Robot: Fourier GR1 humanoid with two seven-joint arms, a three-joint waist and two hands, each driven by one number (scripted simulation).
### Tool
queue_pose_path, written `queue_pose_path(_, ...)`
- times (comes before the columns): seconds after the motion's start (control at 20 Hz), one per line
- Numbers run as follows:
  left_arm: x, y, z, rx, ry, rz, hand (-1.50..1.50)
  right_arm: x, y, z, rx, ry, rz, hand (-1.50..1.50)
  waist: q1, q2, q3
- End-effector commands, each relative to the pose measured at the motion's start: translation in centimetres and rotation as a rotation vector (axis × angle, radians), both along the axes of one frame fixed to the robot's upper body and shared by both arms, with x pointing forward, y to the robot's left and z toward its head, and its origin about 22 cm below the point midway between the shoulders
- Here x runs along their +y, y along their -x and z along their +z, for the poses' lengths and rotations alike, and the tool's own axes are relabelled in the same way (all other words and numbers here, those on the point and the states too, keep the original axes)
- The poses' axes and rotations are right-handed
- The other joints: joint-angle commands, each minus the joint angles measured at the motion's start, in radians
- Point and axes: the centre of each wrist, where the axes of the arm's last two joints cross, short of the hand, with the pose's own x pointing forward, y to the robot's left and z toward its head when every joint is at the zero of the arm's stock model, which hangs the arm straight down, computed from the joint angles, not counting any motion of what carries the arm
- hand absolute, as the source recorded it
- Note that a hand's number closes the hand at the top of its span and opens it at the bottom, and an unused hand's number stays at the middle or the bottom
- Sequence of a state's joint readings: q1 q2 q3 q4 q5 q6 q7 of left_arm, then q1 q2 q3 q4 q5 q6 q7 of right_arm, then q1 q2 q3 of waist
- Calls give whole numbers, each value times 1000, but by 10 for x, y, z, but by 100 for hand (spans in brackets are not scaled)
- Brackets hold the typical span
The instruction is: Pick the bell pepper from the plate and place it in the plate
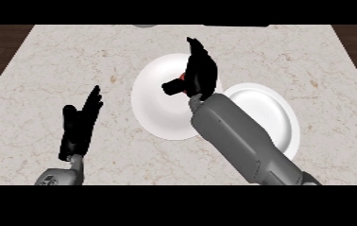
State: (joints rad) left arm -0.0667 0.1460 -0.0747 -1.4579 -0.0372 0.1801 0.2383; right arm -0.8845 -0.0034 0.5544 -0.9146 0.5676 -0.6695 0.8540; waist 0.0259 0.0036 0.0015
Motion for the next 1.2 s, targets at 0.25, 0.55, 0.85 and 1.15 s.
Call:
queue_pose_path(0.25, 4, -7, 7, 4, -5, 24, 0, -19, 41, -24, -230, -370, -86, -150, -17, 0, 0)
queue_pose_path(0.55, 15, 3, -2, -15, 4, 33, 0, -29, 47, -38, -252, -414, -18, -150, -15, -1, -1)
queue_pose_path(0.85, 8, 14, -8, 0, 3, 21, 0, -25, 44, -45, -266, -411, 43, -150, -13, -2, -1)
queue_pose_path(1.15, 12, 6, -17, -18, -12, 25, 0, -17, 58, -75, -231, -365, 3, -150, -13, -1, -1)
